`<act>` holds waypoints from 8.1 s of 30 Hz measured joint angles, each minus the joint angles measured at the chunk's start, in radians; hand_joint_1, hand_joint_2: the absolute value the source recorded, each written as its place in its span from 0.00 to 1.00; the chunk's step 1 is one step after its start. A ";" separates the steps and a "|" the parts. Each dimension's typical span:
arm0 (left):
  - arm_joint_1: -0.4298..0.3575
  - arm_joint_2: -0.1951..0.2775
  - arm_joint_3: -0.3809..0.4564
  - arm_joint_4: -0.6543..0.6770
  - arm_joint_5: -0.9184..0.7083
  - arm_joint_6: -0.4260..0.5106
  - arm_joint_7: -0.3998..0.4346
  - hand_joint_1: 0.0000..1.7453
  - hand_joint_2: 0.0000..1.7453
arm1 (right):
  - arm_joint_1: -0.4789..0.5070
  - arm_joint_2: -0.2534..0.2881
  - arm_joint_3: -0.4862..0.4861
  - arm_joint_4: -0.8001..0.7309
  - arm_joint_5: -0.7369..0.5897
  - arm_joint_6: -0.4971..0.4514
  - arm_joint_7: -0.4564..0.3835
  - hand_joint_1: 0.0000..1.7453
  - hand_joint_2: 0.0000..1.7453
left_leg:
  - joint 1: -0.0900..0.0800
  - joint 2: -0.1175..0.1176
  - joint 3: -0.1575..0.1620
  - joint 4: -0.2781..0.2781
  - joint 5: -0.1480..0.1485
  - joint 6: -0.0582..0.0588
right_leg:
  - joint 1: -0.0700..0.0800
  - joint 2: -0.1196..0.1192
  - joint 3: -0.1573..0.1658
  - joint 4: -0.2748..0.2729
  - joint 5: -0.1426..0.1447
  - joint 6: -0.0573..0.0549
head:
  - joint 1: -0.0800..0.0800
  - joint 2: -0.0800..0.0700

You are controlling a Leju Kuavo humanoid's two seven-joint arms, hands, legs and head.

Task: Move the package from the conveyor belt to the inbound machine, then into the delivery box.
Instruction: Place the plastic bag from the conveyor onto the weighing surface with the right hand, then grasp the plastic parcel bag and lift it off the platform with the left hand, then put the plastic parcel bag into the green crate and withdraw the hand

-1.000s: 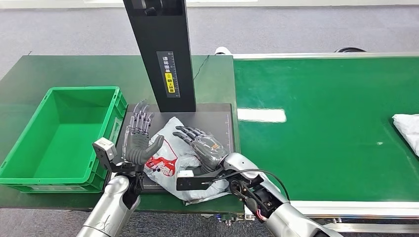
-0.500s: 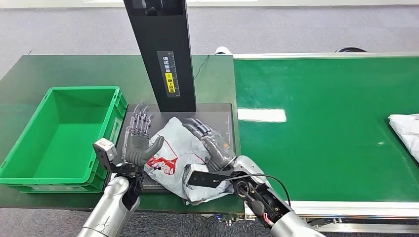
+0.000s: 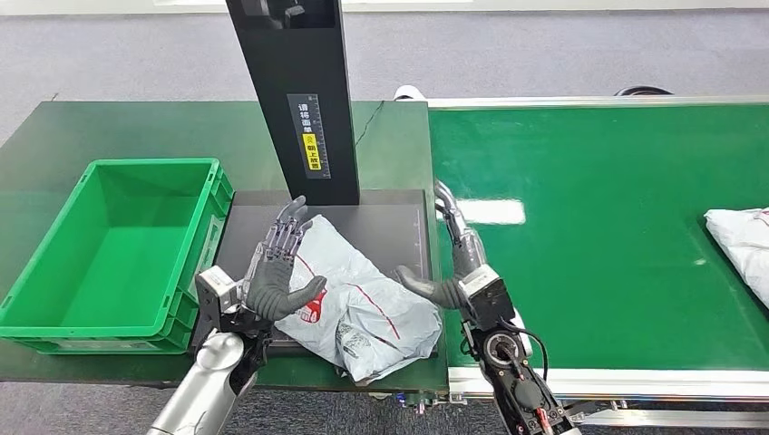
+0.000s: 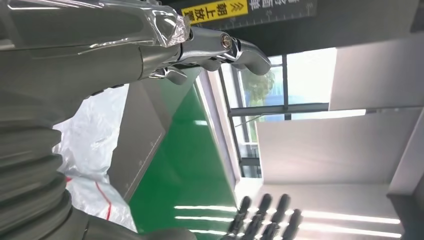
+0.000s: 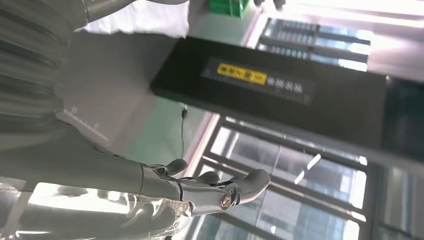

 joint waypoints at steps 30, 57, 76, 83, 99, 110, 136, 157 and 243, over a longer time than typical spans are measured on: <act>0.001 0.119 -0.235 -0.004 -0.788 0.034 0.246 0.00 1.00 | 0.078 0.002 -0.237 -0.214 0.017 0.039 0.027 0.00 1.00 | 0.000 0.000 0.000 0.000 0.000 0.000 | 0.000 0.000 0.000 0.000 0.000 0.000 | 0.000 0.000; -0.016 0.090 -0.201 0.034 -0.951 0.180 0.382 1.00 1.00 | 0.147 0.015 -0.280 -0.280 0.047 0.042 0.038 0.00 1.00 | 0.000 0.000 0.003 0.000 0.000 0.000 | 0.000 0.000 0.003 0.000 0.000 0.000 | 0.000 0.000; -0.003 0.074 -0.147 -0.002 -0.910 0.253 0.348 1.00 1.00 | 0.161 0.014 -0.289 -0.297 0.053 0.043 0.046 0.00 1.00 | 0.000 0.000 0.002 0.000 0.000 0.000 | 0.000 0.000 0.002 0.000 0.000 0.000 | 0.000 0.000; 0.014 0.061 -0.099 -0.020 -0.847 0.339 0.350 1.00 1.00 | 0.162 0.014 -0.289 -0.297 0.054 0.043 0.046 0.00 1.00 | 0.000 0.000 0.002 0.000 0.000 0.000 | 0.000 0.000 0.001 0.000 0.000 0.000 | 0.000 0.000; 0.043 0.045 -0.005 -0.118 -0.749 0.749 0.123 1.00 1.00 | 0.155 0.014 -0.288 -0.293 0.033 0.037 0.046 0.00 1.00 | 0.000 0.000 -0.001 0.000 0.000 0.000 | 0.000 0.000 -0.001 0.000 0.000 0.000 | 0.000 0.000; 0.106 -0.015 0.102 -0.332 -0.699 0.893 -0.072 1.00 1.00 | 0.138 0.013 -0.275 -0.271 0.008 0.014 0.033 0.00 1.00 | 0.000 0.000 -0.002 0.000 0.000 0.000 | 0.000 0.000 -0.001 0.000 0.000 0.000 | 0.000 0.000; -0.023 -0.071 0.614 -0.393 -1.212 0.893 0.074 1.00 1.00 | 0.153 0.002 -0.254 -0.257 0.001 -0.027 0.030 0.00 1.00 | 0.000 0.000 -0.001 0.000 0.000 0.000 | 0.000 -0.001 -0.002 0.000 0.000 0.000 | 0.000 0.000; -0.277 0.141 0.565 0.357 -1.353 0.893 0.643 0.60 1.00 | 0.169 -0.003 -0.272 -0.297 0.038 0.011 0.059 0.00 1.00 | 0.000 0.001 0.000 -0.001 0.001 -0.001 | 0.001 0.000 -0.001 0.000 0.000 -0.001 | 0.000 0.000; -0.002 0.003 0.087 0.115 0.091 0.108 0.120 0.00 1.00 | -0.016 0.014 -0.179 0.174 -0.021 0.183 0.278 0.00 1.00 | 0.000 -0.001 -0.003 0.000 0.000 0.000 | -0.001 -0.001 -0.002 0.000 0.000 0.000 | 0.000 0.000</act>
